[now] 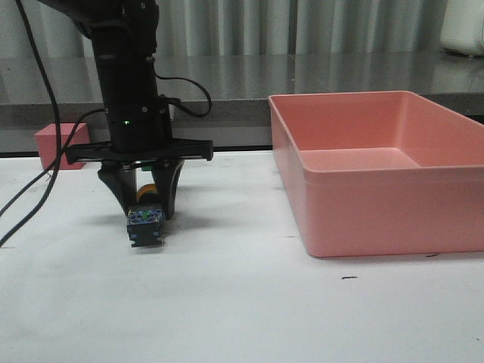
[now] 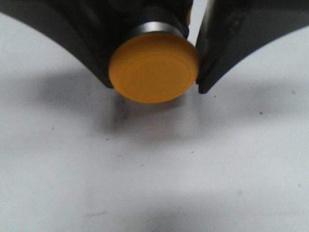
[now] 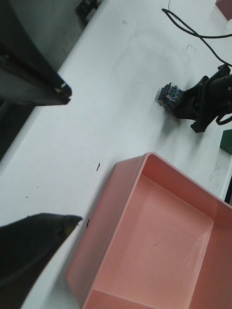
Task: Place and stand button with both arms
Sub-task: 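Lift the button with the left gripper and rotate it upright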
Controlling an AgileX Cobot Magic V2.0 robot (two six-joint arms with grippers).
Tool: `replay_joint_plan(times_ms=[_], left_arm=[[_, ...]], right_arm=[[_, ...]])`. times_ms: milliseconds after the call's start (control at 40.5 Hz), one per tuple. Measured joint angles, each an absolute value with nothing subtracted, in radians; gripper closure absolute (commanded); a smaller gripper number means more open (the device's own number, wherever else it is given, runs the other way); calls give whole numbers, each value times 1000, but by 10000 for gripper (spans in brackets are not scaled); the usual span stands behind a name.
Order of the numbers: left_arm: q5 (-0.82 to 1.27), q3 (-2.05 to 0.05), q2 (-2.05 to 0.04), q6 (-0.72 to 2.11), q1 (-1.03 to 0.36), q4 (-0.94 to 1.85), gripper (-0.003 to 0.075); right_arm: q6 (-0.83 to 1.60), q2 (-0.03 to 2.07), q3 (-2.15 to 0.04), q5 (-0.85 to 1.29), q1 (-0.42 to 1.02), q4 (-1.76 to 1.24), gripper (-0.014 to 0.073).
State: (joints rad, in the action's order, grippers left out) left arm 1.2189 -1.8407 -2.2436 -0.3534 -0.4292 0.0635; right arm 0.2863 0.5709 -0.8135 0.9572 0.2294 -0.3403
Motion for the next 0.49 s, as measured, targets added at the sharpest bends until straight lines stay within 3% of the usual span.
replay_joint_plan(times_ms=[296, 493], left_arm=[[1186, -1825, -2102, -317, -429, -34, 496], [1068, -1685, -1947, -294, -402, -45, 496]], right_arm=[[286, 571, -814, 957, 229, -340, 95], [286, 571, -814, 957, 229, -340, 95]])
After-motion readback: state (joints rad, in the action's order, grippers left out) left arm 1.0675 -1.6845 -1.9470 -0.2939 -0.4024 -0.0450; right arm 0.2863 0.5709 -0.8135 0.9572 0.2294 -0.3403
